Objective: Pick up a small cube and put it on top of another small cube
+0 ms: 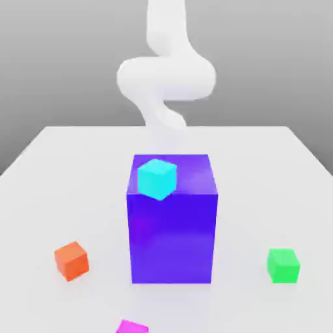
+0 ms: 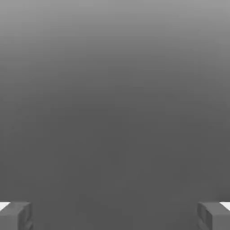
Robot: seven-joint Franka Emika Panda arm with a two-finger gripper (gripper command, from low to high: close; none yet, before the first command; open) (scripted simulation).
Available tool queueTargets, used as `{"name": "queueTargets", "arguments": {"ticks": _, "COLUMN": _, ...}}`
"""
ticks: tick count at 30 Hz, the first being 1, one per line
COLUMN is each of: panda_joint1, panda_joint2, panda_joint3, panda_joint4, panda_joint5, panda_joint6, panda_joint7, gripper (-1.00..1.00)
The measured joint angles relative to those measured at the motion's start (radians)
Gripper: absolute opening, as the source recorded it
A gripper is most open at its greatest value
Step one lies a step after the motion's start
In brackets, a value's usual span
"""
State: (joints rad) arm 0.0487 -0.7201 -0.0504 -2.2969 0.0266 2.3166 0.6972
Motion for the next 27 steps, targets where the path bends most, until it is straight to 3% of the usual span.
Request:
{"name": "queueTargets", "arguments": {"ticks": 15, "panda_joint1": 0.225, "panda_joint2": 0.484, "panda_joint3": -0.255, "panda_joint4": 0.019, "panda_joint5": 0.223, "panda_joint6": 0.098, "panda_joint7": -0.666, "gripper": 0.0}}
{"name": "queueTargets", "arguments": {"ticks": 27, "panda_joint1": 0.223, "panda_joint2": 0.854, "panda_joint3": -0.274, "panda_joint4": 0.031, "panda_joint5": 0.35, "panda_joint6": 0.186, "panda_joint7": -1.158, "gripper": 0.0}}
